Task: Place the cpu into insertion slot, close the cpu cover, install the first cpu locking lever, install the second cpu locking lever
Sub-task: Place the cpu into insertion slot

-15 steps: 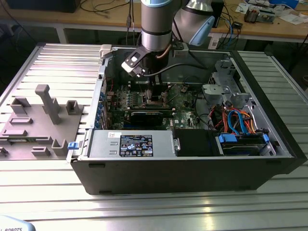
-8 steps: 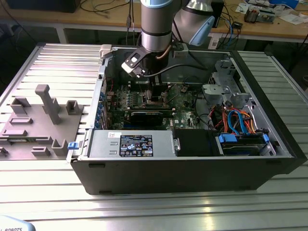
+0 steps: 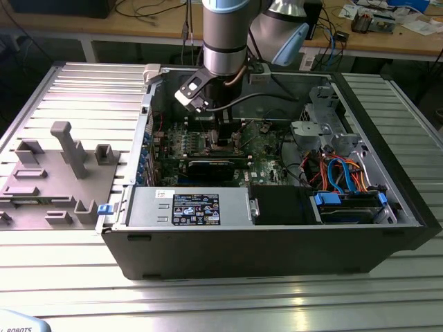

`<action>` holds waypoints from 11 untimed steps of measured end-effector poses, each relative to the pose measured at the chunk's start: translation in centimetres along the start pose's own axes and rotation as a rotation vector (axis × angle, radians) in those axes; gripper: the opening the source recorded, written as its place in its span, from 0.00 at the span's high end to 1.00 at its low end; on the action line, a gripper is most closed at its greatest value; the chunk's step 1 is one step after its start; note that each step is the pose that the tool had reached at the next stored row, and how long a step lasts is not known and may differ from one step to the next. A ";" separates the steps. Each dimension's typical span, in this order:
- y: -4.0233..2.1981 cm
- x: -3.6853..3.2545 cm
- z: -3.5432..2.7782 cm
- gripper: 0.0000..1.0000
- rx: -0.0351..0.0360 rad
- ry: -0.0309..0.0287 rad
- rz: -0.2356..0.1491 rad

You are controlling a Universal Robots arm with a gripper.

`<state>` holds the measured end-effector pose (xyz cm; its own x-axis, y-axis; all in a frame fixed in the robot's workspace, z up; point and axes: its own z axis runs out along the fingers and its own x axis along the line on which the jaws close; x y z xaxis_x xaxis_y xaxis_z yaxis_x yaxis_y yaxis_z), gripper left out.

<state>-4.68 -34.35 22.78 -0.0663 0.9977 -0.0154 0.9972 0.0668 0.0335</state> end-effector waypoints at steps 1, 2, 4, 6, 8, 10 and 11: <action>0.00 0.00 0.03 0.45 0.0000 0.0000 0.001; 0.00 0.00 0.05 0.45 0.0000 -0.0001 0.001; 0.00 0.00 0.10 0.45 0.0000 -0.0001 0.003; 0.00 0.00 0.14 0.45 0.0001 -0.0002 0.004; -0.01 0.00 0.17 0.45 0.0000 -0.0001 0.005; -0.01 0.00 0.20 0.45 0.0001 -0.0002 0.005; -0.01 0.00 0.23 0.45 0.0001 -0.0002 0.006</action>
<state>-4.68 -34.35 22.55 -0.0604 0.9981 -0.0154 0.9976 0.0609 0.0335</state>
